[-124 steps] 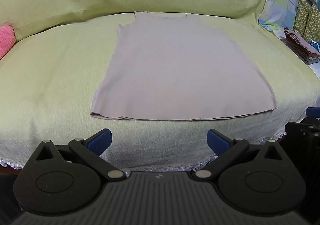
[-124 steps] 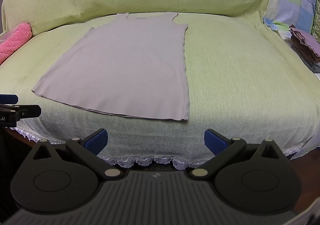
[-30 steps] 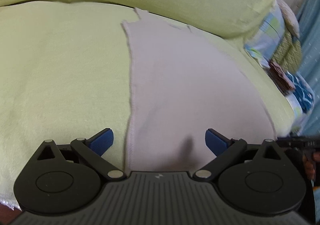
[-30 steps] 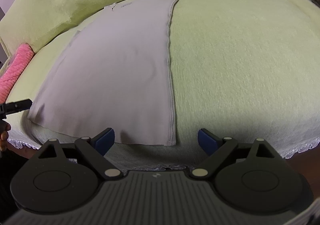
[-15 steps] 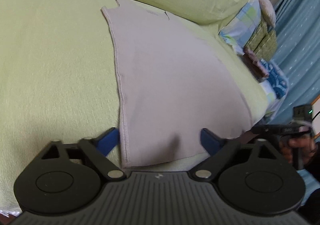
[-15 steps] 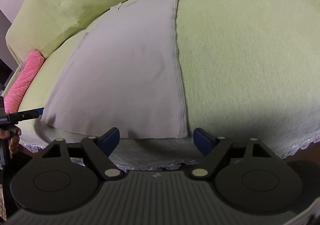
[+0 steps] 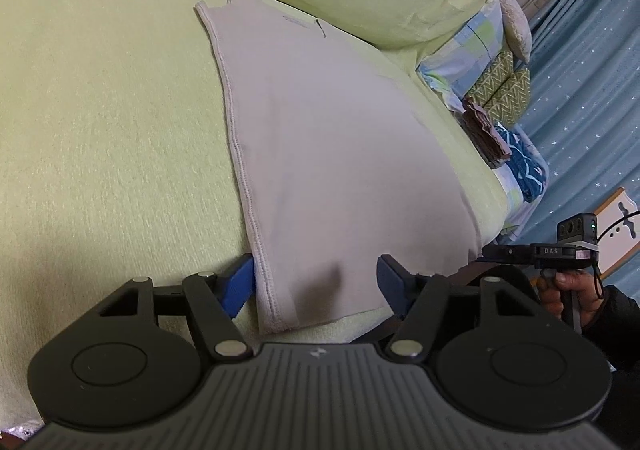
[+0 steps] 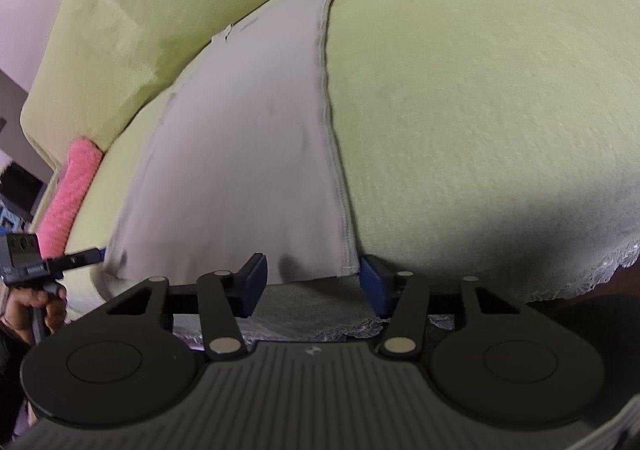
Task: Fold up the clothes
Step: 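Close the left gripper on the hem while the right gripper closes on the hem, then lift the hem with both grippers and fold it toward the shoulder straps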
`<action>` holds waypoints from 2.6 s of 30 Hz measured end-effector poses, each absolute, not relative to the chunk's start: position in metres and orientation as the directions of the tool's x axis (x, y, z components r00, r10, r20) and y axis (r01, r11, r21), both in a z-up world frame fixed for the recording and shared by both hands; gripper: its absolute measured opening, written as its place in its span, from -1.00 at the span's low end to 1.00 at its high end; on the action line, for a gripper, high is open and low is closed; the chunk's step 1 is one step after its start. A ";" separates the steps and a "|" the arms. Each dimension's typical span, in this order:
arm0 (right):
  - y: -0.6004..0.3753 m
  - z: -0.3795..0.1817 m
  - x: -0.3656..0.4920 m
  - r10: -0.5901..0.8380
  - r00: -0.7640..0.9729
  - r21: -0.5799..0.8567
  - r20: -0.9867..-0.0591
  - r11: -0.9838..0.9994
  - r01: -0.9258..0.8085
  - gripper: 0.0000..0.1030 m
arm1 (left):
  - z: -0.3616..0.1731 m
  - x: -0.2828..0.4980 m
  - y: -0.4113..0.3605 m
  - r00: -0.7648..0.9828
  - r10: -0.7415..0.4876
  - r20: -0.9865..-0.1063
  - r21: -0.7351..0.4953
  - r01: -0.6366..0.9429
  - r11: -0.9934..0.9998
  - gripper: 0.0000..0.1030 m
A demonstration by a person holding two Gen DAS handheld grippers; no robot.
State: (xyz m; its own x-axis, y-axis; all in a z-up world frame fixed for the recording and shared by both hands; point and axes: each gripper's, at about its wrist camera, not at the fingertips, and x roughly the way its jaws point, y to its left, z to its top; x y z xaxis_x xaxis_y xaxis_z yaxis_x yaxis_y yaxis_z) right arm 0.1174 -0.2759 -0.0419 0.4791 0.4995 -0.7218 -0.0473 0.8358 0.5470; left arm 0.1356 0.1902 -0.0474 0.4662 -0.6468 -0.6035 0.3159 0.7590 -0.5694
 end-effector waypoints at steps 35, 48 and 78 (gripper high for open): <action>-0.303 0.014 0.075 0.686 0.434 0.723 -0.584 0.683 -0.108 -0.98 | 0.000 0.055 0.189 0.506 -0.630 -0.589 -0.607 0.237 0.758 -1.00; -0.326 0.009 0.203 0.720 0.504 0.852 -0.478 0.520 0.065 -0.98 | -0.012 0.186 0.232 0.621 -0.646 -0.443 -0.795 0.060 0.603 -1.00; -0.314 0.011 0.494 0.607 0.243 0.654 -0.756 0.693 0.304 -0.98 | 0.003 0.411 0.224 0.366 -0.535 -0.762 -0.647 -0.470 0.600 -1.00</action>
State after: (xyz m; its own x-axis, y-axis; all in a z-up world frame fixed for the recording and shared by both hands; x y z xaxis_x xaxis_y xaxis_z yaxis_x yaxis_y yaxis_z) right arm 0.4940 -0.3139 0.0111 0.2432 0.6071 -0.7565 0.3042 0.6928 0.6538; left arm 0.4108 0.2239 0.0025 0.3661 -0.5348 -0.7615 -0.4700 0.6000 -0.6473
